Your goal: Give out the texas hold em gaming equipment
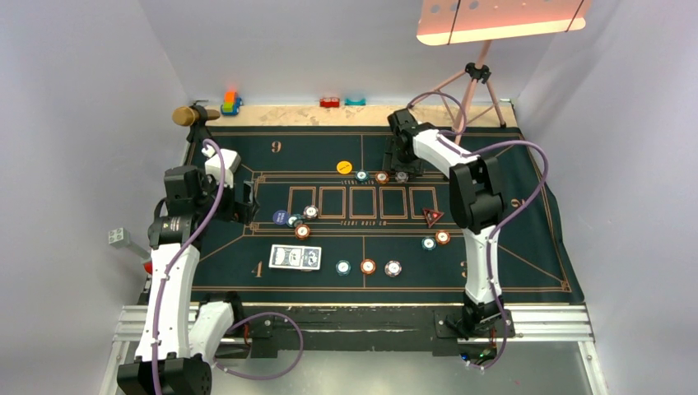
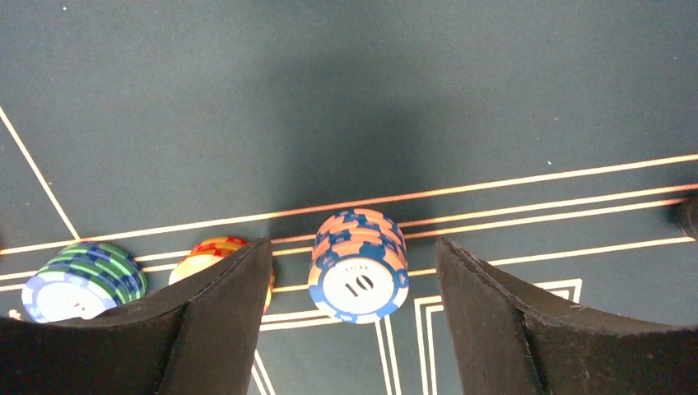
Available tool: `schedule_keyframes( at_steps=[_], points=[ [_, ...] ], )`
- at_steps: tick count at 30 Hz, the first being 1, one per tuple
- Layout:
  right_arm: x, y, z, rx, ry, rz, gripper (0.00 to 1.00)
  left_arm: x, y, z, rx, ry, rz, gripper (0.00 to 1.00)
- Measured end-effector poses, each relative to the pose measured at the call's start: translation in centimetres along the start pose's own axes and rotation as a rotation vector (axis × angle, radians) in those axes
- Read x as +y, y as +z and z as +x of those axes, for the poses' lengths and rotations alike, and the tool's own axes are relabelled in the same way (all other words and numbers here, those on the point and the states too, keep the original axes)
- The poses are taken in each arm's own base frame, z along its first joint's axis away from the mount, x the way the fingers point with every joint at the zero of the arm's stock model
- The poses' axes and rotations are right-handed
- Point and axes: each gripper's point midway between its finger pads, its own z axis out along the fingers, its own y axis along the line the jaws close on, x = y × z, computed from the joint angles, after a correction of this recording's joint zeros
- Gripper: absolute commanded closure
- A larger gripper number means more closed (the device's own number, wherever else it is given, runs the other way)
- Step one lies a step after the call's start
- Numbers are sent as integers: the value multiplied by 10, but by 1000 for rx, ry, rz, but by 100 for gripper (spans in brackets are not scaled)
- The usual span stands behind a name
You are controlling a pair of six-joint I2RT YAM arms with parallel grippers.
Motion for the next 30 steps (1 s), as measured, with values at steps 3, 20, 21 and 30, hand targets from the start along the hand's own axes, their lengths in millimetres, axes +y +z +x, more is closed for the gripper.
schedule_keyframes(
  at_steps=[3, 20, 21, 30],
  points=[
    [-1, -11, -4, -12, 4, -3, 24, 0, -1, -1, -5, 2, -1, 0],
    [20, -162, 174, -45, -277, -247, 7, -1, -2, -1, -10, 4, -2, 0],
    [14, -158, 187, -16, -286, -239, 7, -1, -2, -2, -10, 4, -1, 0],
    [-11, -143, 258, 106, -304, -223, 7, -1, -2, -1, -10, 5, -1, 0]
  ],
)
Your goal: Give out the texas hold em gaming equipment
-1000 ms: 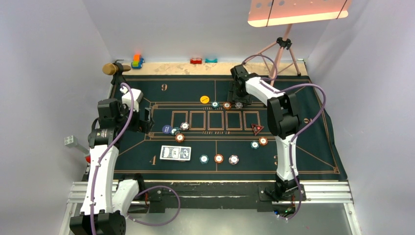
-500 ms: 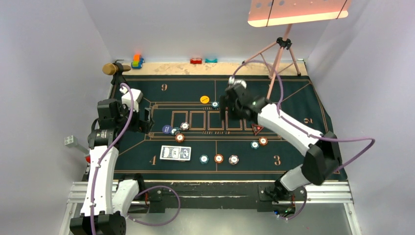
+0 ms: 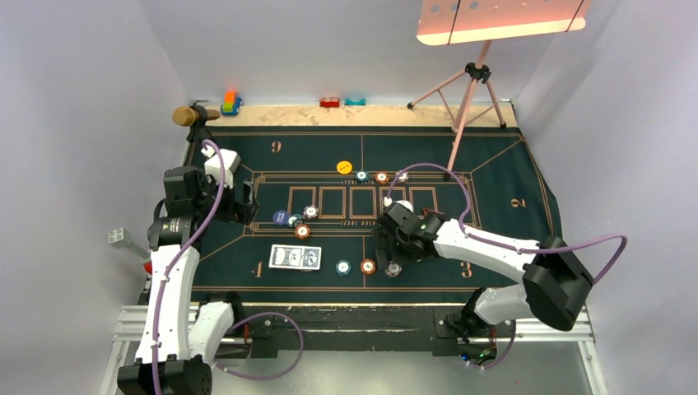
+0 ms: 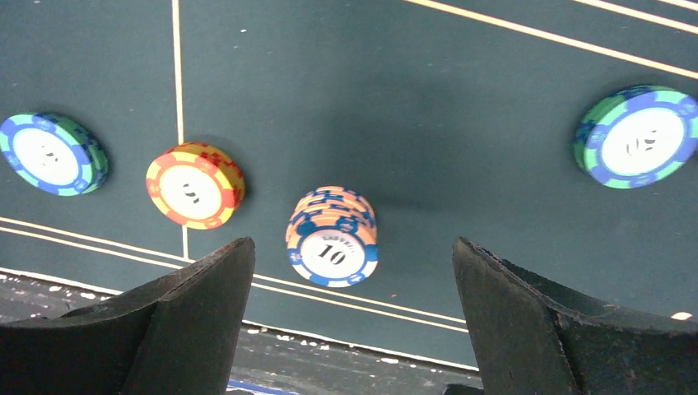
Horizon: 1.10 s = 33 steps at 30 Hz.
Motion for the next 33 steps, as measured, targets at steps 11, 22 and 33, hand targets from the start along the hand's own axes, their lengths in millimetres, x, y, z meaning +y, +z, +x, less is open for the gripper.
schedule_keyframes(
  at_steps=[11, 22, 33],
  points=[
    [19, 19, 15, 41, -4, -15, 20, 0, 0, 0, 1, 0, 0, 0],
    [9, 24, 20, 41, 4, 30, 50, 0, 0, 1, 2, 0, 0, 0],
    [4, 5, 16, 5, 25, 26, 74, 0, 0, 1, 2, 0, 1, 0]
  ],
)
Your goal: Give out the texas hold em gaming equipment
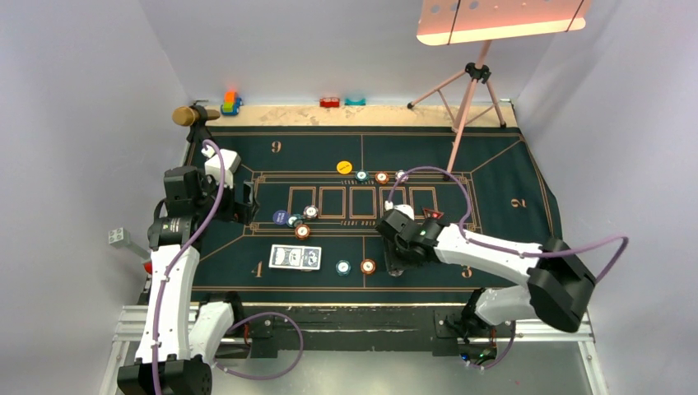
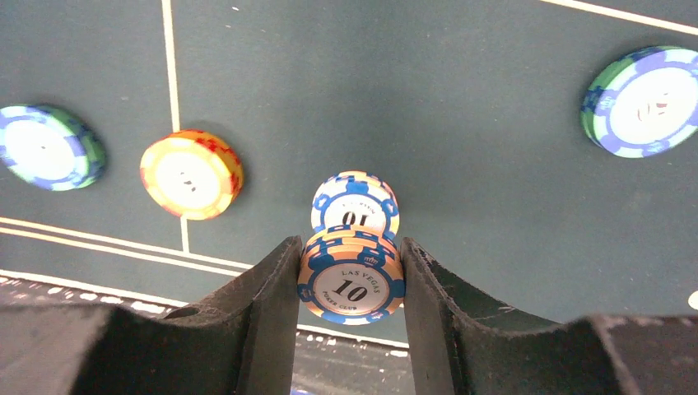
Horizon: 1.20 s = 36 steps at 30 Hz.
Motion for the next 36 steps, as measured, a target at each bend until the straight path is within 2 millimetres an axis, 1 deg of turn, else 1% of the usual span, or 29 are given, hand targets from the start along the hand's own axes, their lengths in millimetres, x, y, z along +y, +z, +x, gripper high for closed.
schedule_keyframes(
  at_steps=[4, 6, 9, 13, 15, 17, 20, 23, 25, 29, 32, 35, 36],
  points=[
    [1, -22, -12, -56, 25, -26, 75, 0, 0, 0, 0, 0, 0, 0],
    [-3, -28, -16, -76, 48, -21, 77, 0, 0, 0, 0, 0, 0, 0],
    [-21, -33, -20, -90, 104, 17, 76, 0, 0, 0, 0, 0, 0, 0],
    [-50, -37, -31, -122, 234, 68, 76, 0, 0, 0, 0, 0, 0, 0],
    [-64, -34, -36, -134, 320, 91, 76, 0, 0, 0, 0, 0, 0, 0],
    [-77, -25, -33, -128, 390, 115, 76, 0, 0, 0, 0, 0, 1, 0],
    [-93, -9, -17, -86, 461, 156, 77, -1, 0, 0, -3, 1, 2, 0],
    [-104, 4, 0, -20, 510, 200, 76, -1, -1, 0, -3, 1, 2, 0],
    [-106, 8, 3, -3, 526, 214, 71, -1, -1, 0, -3, 1, 3, 0],
    [-105, 12, 1, 1, 536, 217, 45, -1, -1, 0, -3, 1, 2, 0],
    [-102, 15, -1, 20, 540, 224, 30, -1, -1, 0, -3, 1, 2, 0],
    [-99, 16, -5, 25, 541, 216, 21, -1, -1, 0, -3, 2, 3, 0],
    [-99, 16, -5, 25, 542, 214, 20, -1, -1, 0, -3, 6, 4, 0]
  ],
)
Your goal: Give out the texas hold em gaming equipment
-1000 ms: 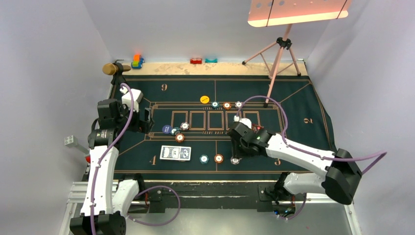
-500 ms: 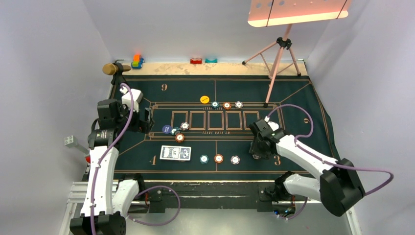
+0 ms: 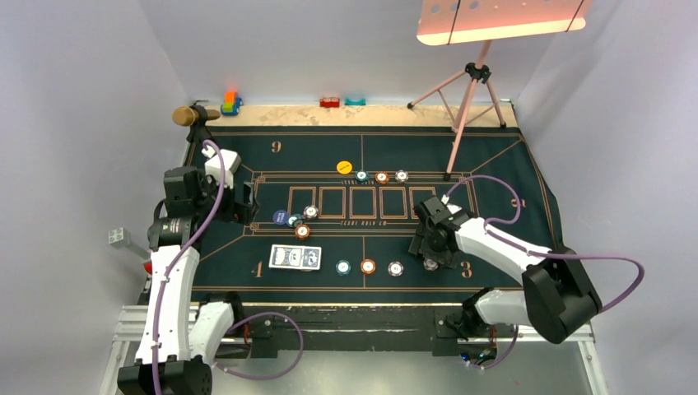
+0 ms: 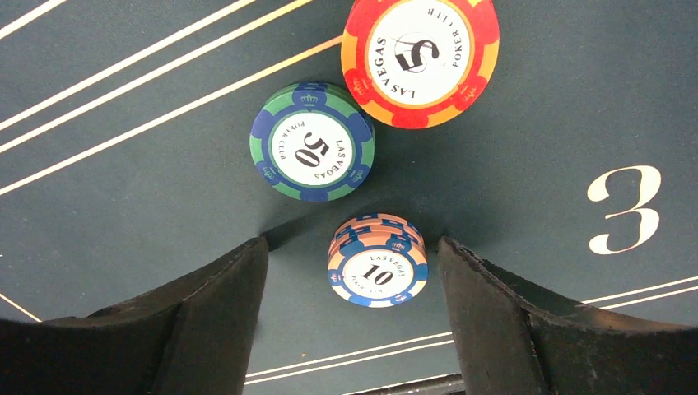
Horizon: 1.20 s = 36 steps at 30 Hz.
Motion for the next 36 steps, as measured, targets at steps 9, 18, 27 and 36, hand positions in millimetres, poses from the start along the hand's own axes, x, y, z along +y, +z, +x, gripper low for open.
schedule_keyframes(
  at_steps=[9, 18, 27, 36],
  points=[
    [4, -20, -10, -34, -21, -39, 19, -16, -1, 4, 6, 71, 108, 0],
    [55, -102, -64, -217, -123, -313, 18, -65, -8, 34, 110, 362, 415, 0],
    [88, -136, -89, -270, -228, -413, 18, -91, 1, 114, 238, 696, 701, 0],
    [106, -136, -93, -258, -257, -463, 18, -87, 22, 154, 351, 910, 781, 0]
  ],
)
